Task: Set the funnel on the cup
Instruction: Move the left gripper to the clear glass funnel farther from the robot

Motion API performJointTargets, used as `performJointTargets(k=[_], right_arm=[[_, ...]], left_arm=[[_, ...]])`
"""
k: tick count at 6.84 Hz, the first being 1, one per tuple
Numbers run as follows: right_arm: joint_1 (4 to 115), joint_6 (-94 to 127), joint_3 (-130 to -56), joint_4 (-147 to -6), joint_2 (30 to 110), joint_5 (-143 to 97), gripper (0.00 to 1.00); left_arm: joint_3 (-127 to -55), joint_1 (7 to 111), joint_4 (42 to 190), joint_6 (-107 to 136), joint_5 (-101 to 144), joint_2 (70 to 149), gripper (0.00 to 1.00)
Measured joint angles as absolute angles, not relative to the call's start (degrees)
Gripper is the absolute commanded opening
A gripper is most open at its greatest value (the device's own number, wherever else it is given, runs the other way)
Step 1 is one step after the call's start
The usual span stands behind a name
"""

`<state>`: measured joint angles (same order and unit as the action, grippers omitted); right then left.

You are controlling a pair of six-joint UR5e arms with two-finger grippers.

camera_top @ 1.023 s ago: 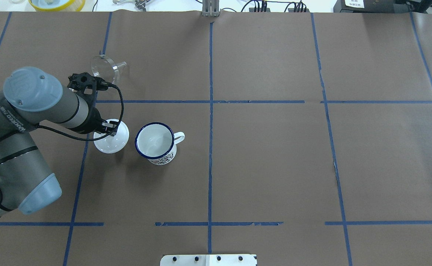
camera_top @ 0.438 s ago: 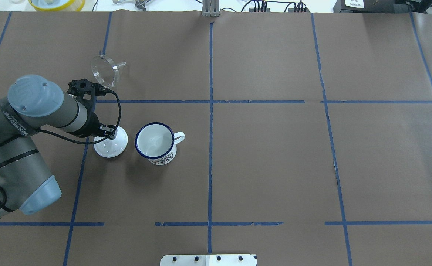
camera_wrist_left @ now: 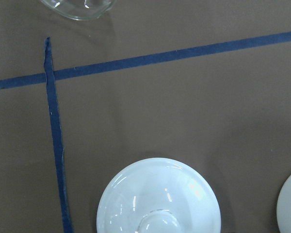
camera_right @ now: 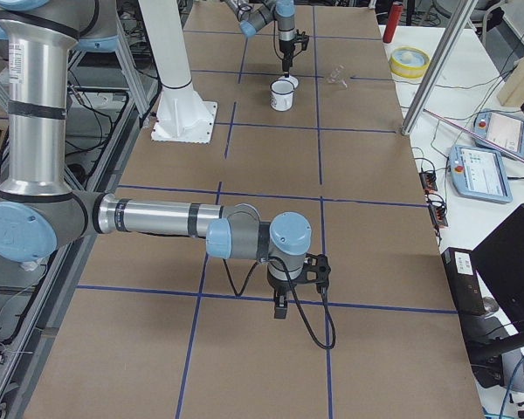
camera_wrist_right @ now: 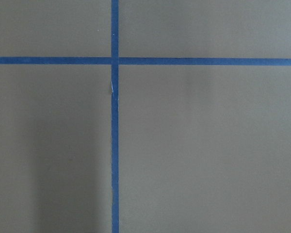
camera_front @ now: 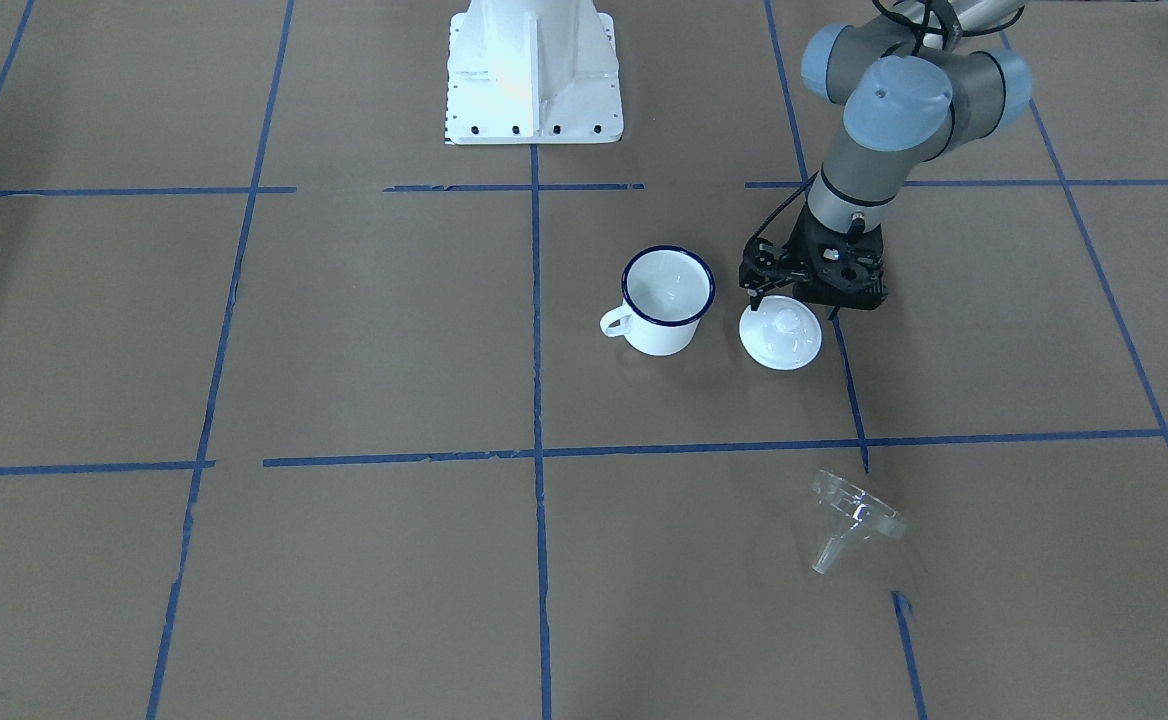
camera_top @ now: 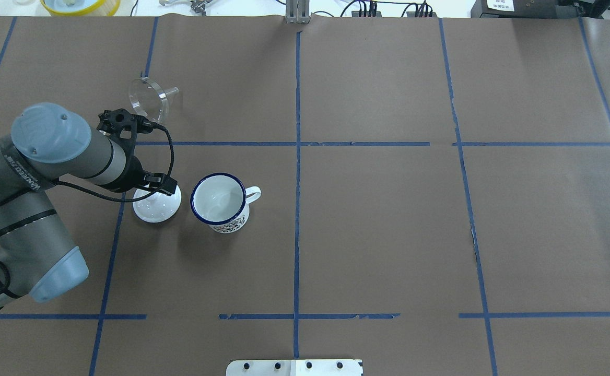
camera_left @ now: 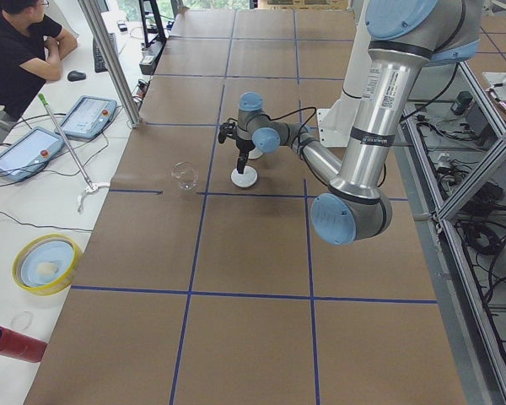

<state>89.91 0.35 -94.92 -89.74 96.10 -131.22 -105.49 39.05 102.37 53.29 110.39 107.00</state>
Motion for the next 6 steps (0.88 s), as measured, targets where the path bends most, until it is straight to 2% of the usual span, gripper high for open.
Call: performJointTargets(k=[3, 4, 6], right_arm=[[89.91, 0.35, -94.90, -89.74, 96.12, -131.22, 1.00], [89.91, 0.35, -94.90, -89.74, 96.12, -131.22, 1.00], [89.91, 0.35, -94.88, -89.74, 96.08, -131.22, 1.00]], left_arm=[[-104.76, 44.65, 103.03, 62.45, 110.67, 109.43, 1.00], [-102.74, 46.10, 106.10, 69.01, 110.59, 110.55, 1.00], [-93.78, 47.16, 122.56, 85.26, 109.61, 111.49, 1.00]])
